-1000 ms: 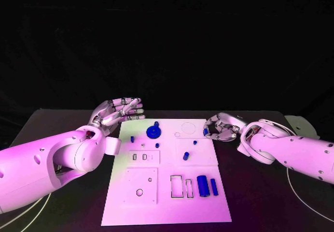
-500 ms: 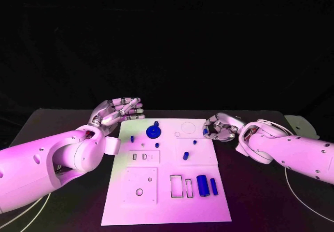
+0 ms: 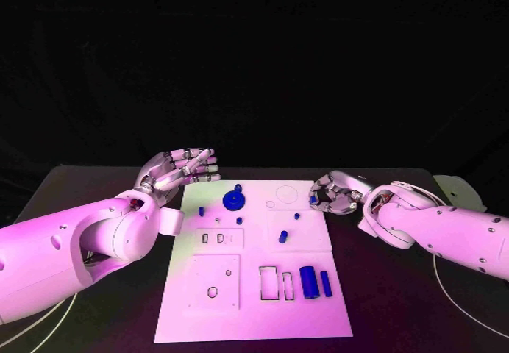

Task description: Assemble the parts on the task board

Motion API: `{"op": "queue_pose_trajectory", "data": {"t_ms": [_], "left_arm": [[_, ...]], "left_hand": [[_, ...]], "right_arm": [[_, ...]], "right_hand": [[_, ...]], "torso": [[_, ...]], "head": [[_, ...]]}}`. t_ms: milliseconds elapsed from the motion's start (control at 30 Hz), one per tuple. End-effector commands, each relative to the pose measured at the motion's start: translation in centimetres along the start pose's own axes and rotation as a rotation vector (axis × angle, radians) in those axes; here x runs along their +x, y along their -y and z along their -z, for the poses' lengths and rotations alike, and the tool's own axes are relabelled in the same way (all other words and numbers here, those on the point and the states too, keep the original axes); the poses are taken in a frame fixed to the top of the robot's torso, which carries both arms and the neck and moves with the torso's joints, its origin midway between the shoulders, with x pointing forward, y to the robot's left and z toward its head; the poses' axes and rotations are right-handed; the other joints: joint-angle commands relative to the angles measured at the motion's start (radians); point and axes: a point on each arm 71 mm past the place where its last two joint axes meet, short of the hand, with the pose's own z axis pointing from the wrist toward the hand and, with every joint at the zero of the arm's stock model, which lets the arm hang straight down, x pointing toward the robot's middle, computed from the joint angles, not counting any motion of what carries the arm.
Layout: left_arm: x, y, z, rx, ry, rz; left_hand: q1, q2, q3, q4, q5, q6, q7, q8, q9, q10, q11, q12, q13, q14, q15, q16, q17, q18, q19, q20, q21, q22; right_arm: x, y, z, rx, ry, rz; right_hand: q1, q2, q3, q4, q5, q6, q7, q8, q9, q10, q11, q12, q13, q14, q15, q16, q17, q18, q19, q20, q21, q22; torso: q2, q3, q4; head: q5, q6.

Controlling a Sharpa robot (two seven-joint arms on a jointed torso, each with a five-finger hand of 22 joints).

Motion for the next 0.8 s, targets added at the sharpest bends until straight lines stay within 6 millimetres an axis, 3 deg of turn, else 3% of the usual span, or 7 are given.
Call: {"op": "queue_pose_trajectory", "data": {"t_ms": [33, 233, 367, 700, 800], "left_arm": [[0.2, 0.1, 0.0, 0.009, -0.015, 0.008], [0.1, 0.1, 0.0, 0.009, -0.014, 0.008], [0.1, 0.1, 0.0, 0.008, -0.013, 0.007], [0.1, 0.0, -0.2, 0.006, -0.014, 0.008], [0.1, 0.0, -0.3, 0.005, -0.014, 0.008]], "left_hand": [[0.006, -0.005, 0.005, 0.0, 0.002, 0.001, 0.051, -0.004, -0.001, 0.006, 0.001, -0.006, 0.0, -0.001, -0.001, -0.005, 0.001, 0.015, 0.005, -0.001, -0.005, -0.001], [0.006, -0.005, 0.005, 0.0, 0.002, 0.001, 0.051, -0.004, -0.001, 0.006, 0.001, -0.006, 0.0, -0.001, -0.001, -0.005, 0.001, 0.015, 0.005, -0.001, -0.005, -0.001], [0.006, -0.005, 0.005, 0.0, 0.002, 0.001, 0.051, -0.004, -0.001, 0.006, 0.001, -0.006, 0.0, -0.001, -0.001, -0.005, 0.001, 0.015, 0.005, -0.001, -0.005, -0.001], [0.006, -0.005, 0.005, 0.0, 0.002, 0.001, 0.051, -0.004, -0.001, 0.006, 0.001, -0.006, 0.0, -0.001, -0.001, -0.005, 0.001, 0.015, 0.005, -0.001, -0.005, -0.001], [0.006, -0.007, 0.009, -0.001, 0.002, 0.002, 0.051, -0.005, -0.002, 0.008, 0.001, -0.009, 0.0, 0.0, -0.001, -0.008, 0.003, 0.015, 0.006, -0.001, -0.006, -0.003]], "right_arm": [[-0.1, -0.3, 0.0, -0.01, 0.027, 0.004], [-0.2, -1.3, 0.2, -0.019, 0.071, -0.001], [-0.3, -3.0, 0.4, -0.024, 0.092, -0.003], [0.8, -10.7, -0.5, -0.103, 0.08, -0.001], [1.8, -13.0, -1.1, -0.14, 0.059, -0.003]], "right_hand": [[0.006, 0.024, 0.006, 0.001, -0.003, 0.016, -0.008, 0.011, 0.015, 0.003, -0.008, 0.005, 0.098, 0.089, -0.008, 0.003, 0.18, -0.014, 0.082, -0.009, 0.005, 0.241], [0.004, 0.031, 0.007, 0.002, -0.001, 0.017, -0.011, 0.015, 0.018, 0.003, -0.011, 0.005, 0.098, 0.089, -0.011, 0.004, 0.182, -0.015, 0.083, -0.012, 0.006, 0.242], [0.001, 0.036, 0.008, 0.004, 0.0, 0.014, -0.011, 0.015, 0.019, 0.002, -0.012, 0.003, 0.096, 0.09, -0.011, 0.004, 0.183, -0.015, 0.084, -0.013, 0.007, 0.244], [-0.001, 0.044, 0.011, 0.006, 0.003, 0.01, -0.012, 0.017, 0.022, -0.002, -0.013, -0.003, 0.09, 0.09, -0.013, 0.004, 0.182, -0.016, 0.087, -0.015, 0.01, 0.246], [-0.001, 0.045, 0.011, 0.006, 0.003, 0.01, -0.012, 0.017, 0.022, -0.002, -0.013, -0.003, 0.09, 0.089, -0.013, 0.003, 0.181, -0.016, 0.086, -0.015, 0.009, 0.246]], "torso": [[0.0, 0.0003, -0.0012], [-0.001, 0.0006, -0.001], [-0.002, 0.0001, -0.0011], [-0.003, -0.0012, -0.0007], [-0.003, -0.0021, 0.0006]], "head": [[0.001, -0.001], [0.004, -0.004], [0.008, -0.008], [0.026, -0.008], [0.044, -0.013]]}}
